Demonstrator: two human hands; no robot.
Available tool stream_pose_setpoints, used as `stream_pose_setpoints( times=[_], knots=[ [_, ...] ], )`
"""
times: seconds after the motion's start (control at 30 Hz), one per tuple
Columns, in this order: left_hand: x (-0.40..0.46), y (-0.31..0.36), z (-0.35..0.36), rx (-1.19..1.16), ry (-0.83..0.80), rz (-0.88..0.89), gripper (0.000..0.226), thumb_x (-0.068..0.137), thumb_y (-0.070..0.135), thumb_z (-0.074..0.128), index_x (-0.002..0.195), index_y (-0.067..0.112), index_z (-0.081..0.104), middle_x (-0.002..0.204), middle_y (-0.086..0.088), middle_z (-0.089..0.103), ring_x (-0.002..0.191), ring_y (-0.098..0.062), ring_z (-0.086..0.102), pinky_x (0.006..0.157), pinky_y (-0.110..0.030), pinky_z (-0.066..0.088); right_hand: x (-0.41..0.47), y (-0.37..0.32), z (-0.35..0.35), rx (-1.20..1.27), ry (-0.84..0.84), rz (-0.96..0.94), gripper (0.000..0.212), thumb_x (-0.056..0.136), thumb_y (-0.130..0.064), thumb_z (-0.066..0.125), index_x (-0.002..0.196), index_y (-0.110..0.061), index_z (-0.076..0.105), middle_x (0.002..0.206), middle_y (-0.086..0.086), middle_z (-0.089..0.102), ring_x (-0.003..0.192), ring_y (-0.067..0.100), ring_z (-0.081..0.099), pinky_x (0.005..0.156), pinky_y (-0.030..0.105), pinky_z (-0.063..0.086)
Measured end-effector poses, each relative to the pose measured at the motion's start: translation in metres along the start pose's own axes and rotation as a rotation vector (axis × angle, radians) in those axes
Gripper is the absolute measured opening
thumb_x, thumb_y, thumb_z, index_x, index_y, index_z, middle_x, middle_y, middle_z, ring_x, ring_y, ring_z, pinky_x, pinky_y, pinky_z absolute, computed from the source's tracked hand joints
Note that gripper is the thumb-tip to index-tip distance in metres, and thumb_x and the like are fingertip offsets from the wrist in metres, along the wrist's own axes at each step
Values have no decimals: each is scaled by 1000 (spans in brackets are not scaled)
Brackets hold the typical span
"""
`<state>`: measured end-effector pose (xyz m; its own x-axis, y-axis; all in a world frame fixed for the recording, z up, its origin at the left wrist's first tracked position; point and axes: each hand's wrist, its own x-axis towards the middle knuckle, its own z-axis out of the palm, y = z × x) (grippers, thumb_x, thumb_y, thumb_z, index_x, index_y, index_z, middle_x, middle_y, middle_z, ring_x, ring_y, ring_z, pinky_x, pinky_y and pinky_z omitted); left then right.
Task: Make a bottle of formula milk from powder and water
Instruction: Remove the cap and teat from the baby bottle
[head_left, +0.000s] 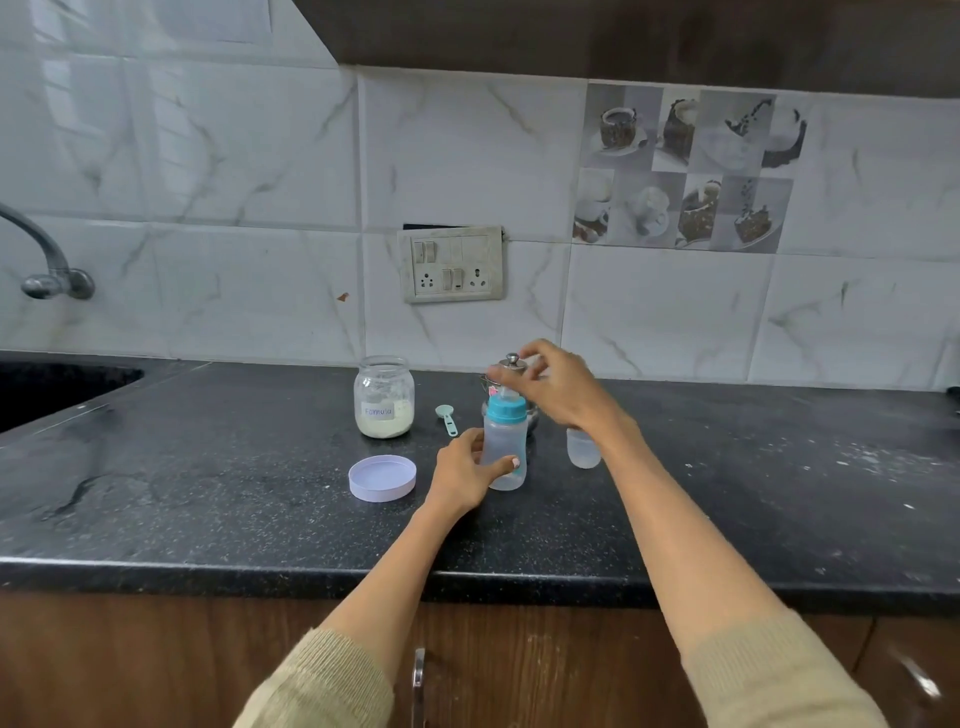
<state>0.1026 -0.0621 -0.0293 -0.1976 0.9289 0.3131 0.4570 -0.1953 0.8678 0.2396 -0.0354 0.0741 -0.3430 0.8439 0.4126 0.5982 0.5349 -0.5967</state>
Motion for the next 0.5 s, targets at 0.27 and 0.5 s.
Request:
stream_pose_setpoints(
  times=[0.27, 0.5],
  knots=[
    [1, 0, 0, 24, 3, -8, 55, 79, 29, 74, 125, 9, 53, 125, -8, 61, 110, -21, 58, 87, -24, 42, 32, -31, 8, -575, -194, 33, 61, 66, -68, 69, 62, -13, 41, 73, 4, 52, 60, 19, 48, 49, 25, 34],
    [1, -1, 0, 33, -4, -11, 58, 79, 31, 73, 128, 10, 50, 128, -8, 59, 113, -21, 56, 89, -25, 42, 46, -32, 6, -620, -353, 116, 44, 75, -50, 72, 76, -10, 54, 69, 4, 55, 54, 14, 55, 53, 21, 44]
  ],
)
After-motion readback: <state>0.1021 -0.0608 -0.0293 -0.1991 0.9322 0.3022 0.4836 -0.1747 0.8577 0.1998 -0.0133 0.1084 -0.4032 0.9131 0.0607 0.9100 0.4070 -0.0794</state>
